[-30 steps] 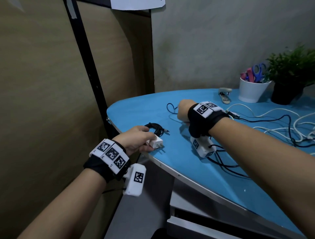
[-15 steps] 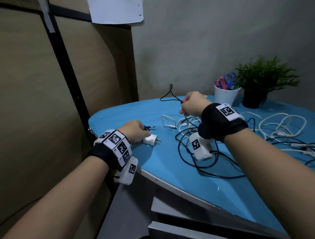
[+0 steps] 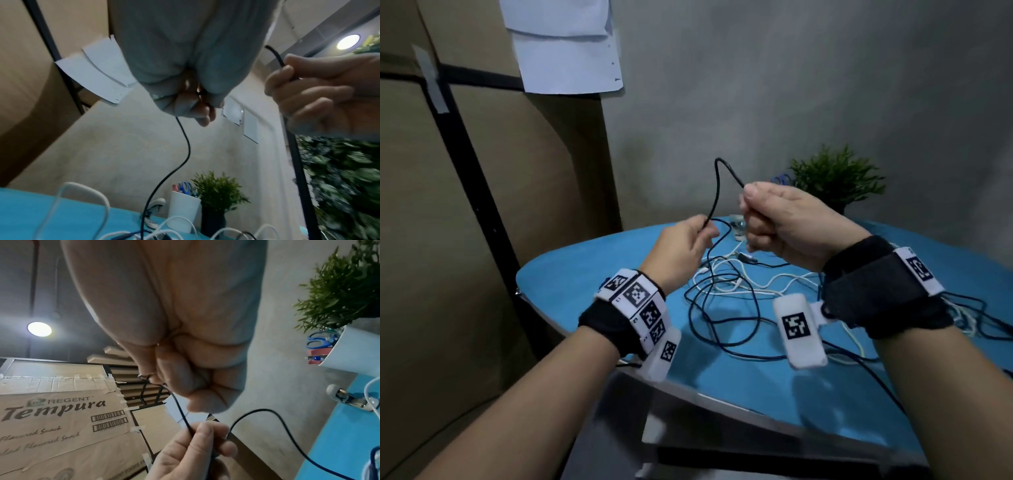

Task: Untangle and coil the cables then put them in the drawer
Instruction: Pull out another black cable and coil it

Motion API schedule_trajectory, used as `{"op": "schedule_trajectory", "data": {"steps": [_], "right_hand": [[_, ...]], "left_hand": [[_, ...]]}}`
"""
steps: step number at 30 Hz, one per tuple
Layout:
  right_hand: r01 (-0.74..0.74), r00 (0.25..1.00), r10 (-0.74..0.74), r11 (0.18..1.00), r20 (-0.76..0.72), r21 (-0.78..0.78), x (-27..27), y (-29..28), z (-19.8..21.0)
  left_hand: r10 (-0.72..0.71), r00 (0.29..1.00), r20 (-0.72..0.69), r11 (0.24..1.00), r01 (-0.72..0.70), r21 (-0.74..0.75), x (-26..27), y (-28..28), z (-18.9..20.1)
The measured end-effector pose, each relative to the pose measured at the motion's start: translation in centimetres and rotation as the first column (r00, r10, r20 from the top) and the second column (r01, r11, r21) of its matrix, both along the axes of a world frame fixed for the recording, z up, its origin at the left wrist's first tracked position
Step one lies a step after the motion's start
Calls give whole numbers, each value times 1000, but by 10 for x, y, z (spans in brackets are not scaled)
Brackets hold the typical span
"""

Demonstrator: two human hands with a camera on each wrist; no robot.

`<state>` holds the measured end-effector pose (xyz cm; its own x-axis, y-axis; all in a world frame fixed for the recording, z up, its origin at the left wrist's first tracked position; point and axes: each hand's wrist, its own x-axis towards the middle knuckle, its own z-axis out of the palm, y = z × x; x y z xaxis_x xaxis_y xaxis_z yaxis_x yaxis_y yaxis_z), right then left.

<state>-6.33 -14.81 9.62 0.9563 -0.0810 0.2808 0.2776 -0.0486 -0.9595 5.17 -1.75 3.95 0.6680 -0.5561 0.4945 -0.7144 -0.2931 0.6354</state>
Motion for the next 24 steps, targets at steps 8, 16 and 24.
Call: {"op": "schedule_trajectory", "data": {"steps": [8,16,24], "right_hand": [[161,968,-239,831,79,532,-17,-24,2],[368,881,-472,741,-45,-562,-36,-44,-36],[107,978,-150,959,-147,-264,-66,-35,-57]], "left_hand": [[-279,955,-100,860,295,416,-51,-22,-16],[-145,942,303,974,81,213,-50,-28,3],[4,999,-50,999,-2,48,-37,-32,16]]}}
